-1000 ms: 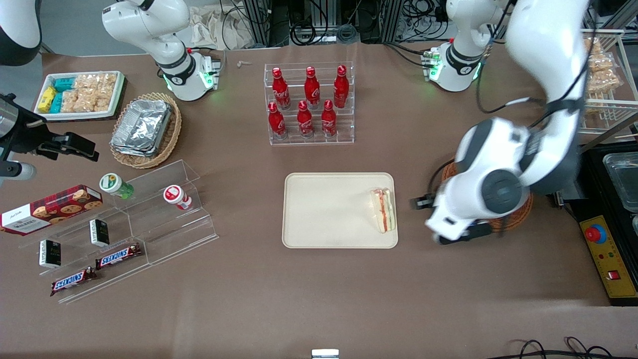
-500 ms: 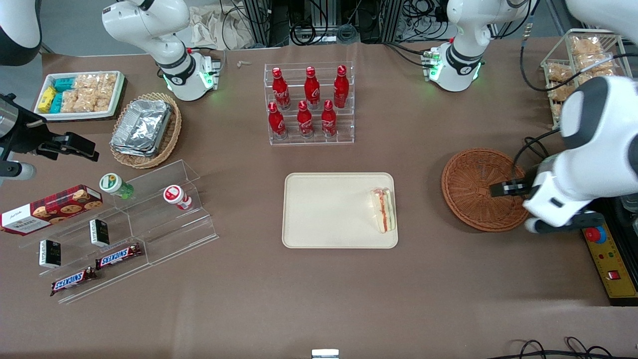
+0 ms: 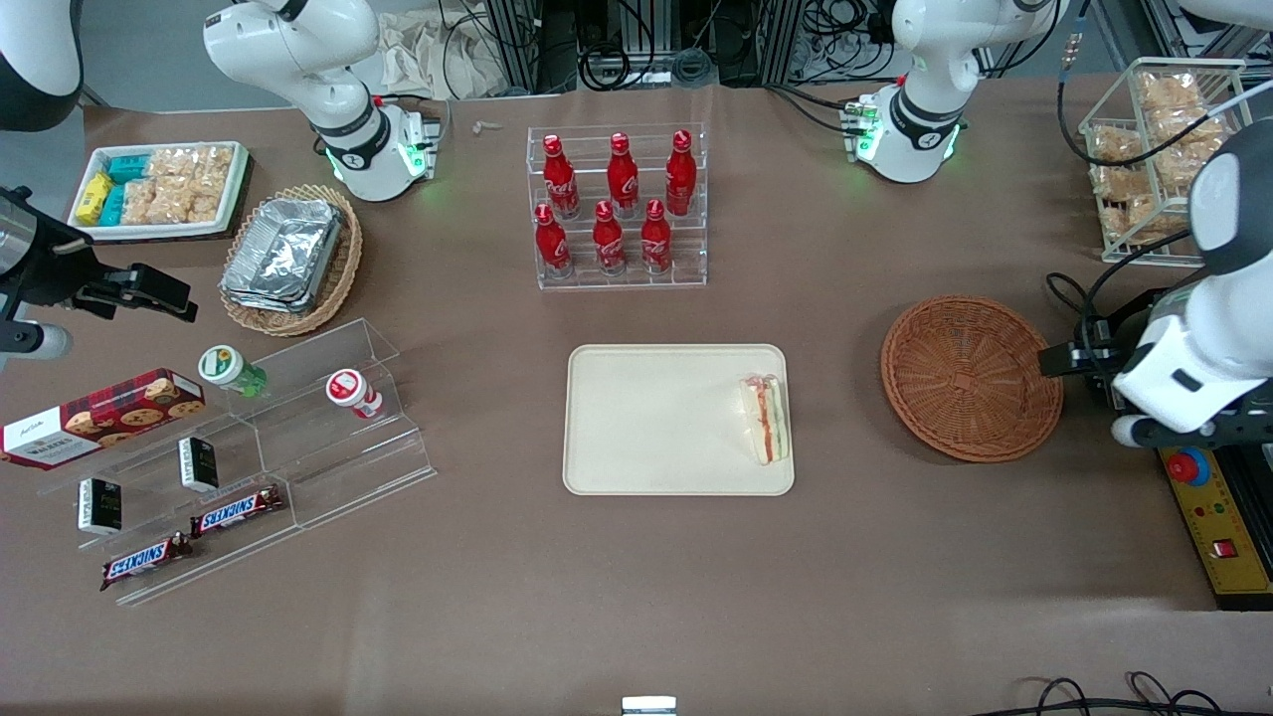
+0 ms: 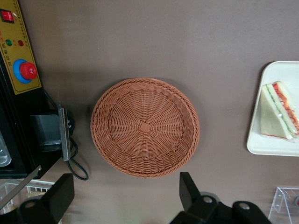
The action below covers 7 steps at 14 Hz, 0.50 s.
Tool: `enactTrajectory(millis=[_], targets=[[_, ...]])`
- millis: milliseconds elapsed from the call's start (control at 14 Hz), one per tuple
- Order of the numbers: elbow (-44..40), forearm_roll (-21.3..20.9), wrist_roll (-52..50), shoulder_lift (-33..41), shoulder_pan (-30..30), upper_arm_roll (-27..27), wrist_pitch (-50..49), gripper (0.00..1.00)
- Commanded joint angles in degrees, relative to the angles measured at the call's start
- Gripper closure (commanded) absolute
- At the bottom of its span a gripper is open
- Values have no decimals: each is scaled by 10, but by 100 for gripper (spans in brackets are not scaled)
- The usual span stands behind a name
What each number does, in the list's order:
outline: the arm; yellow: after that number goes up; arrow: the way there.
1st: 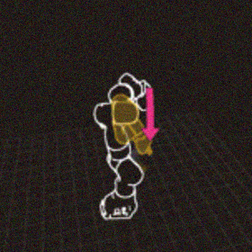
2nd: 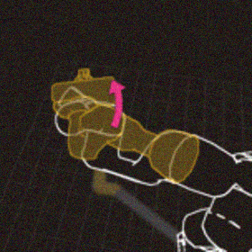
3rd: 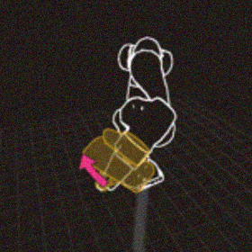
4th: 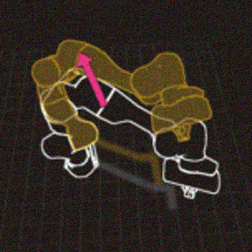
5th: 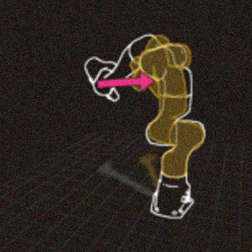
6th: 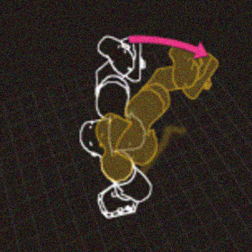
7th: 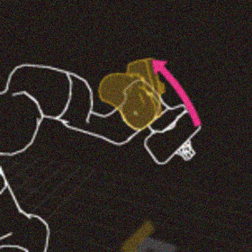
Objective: Place sandwich from basket to tray
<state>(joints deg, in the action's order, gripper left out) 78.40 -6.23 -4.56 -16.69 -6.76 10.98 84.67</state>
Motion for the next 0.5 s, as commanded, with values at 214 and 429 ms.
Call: enactTrajectory(millis=[214,429], targets=[[79,25,40,69,70,-98,39,0],[70,25,22,59,80,-99,52,0]])
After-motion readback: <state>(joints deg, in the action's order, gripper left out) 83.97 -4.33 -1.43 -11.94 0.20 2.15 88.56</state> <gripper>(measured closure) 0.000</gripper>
